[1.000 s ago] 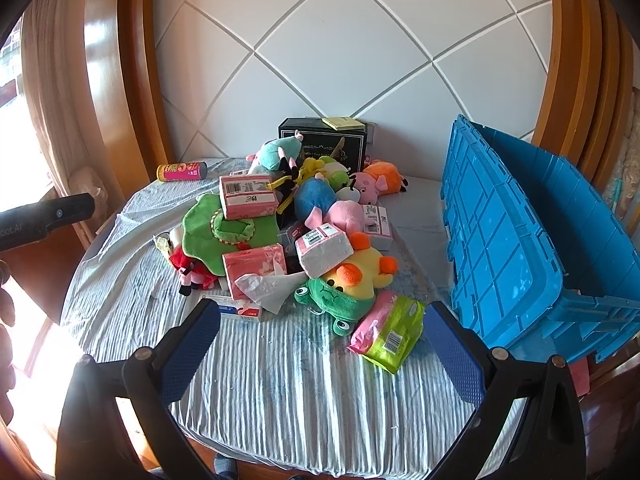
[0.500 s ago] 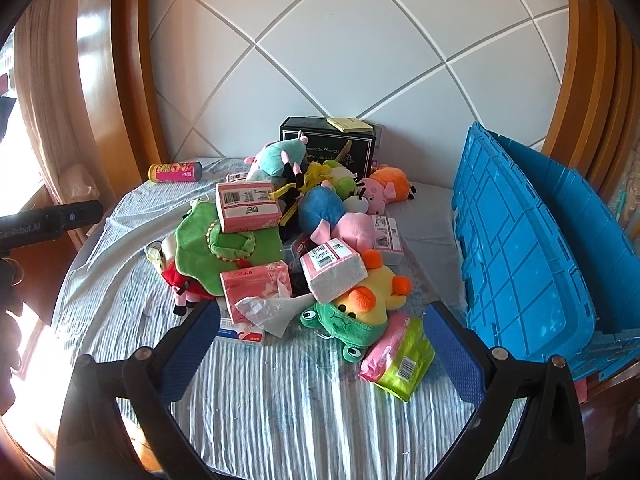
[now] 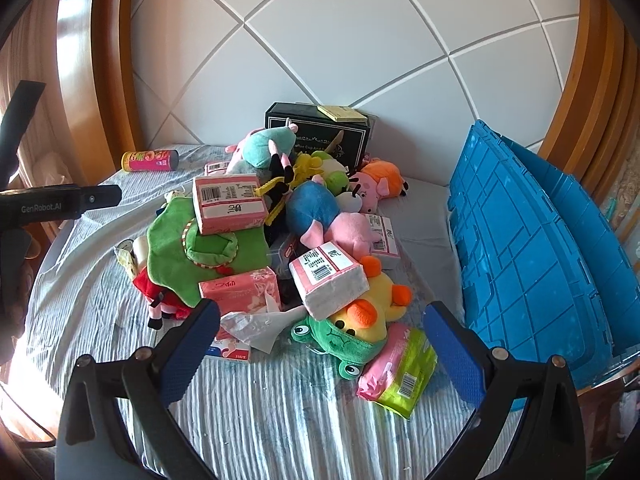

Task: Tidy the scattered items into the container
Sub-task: 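Move both grippers toward the pile of toys and tissue packs, then grasp a white-pink tissue pack with the left gripper while the right grasps another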

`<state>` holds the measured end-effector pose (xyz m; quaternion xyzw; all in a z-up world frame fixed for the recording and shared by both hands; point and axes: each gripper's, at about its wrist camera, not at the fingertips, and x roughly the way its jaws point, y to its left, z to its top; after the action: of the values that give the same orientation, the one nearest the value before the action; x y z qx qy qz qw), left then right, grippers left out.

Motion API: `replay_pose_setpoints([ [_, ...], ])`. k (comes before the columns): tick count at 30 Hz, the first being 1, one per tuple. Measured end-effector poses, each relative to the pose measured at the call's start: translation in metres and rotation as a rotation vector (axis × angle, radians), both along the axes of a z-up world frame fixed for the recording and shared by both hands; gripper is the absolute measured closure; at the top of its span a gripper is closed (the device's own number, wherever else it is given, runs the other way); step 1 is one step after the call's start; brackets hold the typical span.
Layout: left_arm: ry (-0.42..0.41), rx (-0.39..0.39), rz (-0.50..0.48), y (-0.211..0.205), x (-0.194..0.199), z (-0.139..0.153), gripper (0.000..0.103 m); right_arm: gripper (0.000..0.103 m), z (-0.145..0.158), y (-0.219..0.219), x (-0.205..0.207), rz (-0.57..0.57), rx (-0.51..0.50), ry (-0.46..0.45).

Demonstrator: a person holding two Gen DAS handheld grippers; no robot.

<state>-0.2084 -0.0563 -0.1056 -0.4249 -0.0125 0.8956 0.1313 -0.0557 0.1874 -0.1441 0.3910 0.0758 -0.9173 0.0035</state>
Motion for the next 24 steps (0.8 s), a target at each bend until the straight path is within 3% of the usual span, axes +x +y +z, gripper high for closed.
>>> replay_pose_setpoints([
  [7, 0.039, -0.045, -0.116, 0.019, -0.036, -0.026, 0.001, 0.0, -0.009, 0.012, -0.017, -0.007, -0.001, -0.019],
  [13, 0.121, -0.206, -0.312, 0.062, -0.068, -0.051, 0.001, 0.0, -0.017, 0.035, -0.039, -0.018, -0.027, -0.038],
  [19, 0.116, -0.34, -0.431, 0.083, -0.106, -0.09, 0.0, 0.0, -0.034, 0.043, -0.052, -0.03, -0.055, -0.081],
  [24, 0.118, -0.402, -0.516, 0.088, -0.136, -0.116, 0.0, 0.0, -0.046, 0.043, -0.057, -0.045, -0.069, -0.11],
])
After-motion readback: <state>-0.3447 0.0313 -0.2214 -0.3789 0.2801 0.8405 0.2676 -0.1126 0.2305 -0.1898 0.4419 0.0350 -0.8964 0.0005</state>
